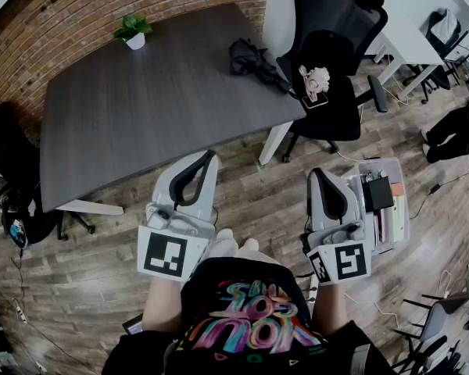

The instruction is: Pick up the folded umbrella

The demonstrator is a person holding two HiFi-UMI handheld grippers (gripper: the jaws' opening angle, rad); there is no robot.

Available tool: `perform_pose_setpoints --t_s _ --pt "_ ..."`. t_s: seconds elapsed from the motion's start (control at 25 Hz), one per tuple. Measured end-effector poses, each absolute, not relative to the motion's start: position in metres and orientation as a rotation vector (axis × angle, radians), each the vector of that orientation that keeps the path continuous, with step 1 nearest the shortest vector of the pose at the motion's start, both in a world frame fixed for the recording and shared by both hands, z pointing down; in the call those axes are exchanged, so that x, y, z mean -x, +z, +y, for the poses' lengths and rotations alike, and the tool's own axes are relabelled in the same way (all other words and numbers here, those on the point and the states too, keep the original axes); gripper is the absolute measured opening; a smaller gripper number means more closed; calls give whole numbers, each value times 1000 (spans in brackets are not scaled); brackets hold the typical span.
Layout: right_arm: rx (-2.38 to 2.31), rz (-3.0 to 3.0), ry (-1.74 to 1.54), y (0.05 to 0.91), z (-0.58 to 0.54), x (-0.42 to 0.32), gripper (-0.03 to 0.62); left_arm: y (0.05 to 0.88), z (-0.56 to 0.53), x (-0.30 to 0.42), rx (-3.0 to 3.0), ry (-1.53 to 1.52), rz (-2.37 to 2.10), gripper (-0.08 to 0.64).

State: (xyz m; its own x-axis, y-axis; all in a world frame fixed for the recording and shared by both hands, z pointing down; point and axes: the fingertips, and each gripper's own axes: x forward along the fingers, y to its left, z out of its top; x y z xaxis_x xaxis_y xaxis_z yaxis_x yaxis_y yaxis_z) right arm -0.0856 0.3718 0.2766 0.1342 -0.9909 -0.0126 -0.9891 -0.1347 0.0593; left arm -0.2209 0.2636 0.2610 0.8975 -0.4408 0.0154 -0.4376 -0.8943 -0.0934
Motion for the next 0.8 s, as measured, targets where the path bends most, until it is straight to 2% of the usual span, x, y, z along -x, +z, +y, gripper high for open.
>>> perform_pose_setpoints --t_s 0.48,0.8 --pt "-2331 -2068 -6 294 386 69 -2 268 280 207 2957 -71 708 2" --pt "-2343 -2051 34 307 353 44 -2 282 247 172 2987 -85 662 2"
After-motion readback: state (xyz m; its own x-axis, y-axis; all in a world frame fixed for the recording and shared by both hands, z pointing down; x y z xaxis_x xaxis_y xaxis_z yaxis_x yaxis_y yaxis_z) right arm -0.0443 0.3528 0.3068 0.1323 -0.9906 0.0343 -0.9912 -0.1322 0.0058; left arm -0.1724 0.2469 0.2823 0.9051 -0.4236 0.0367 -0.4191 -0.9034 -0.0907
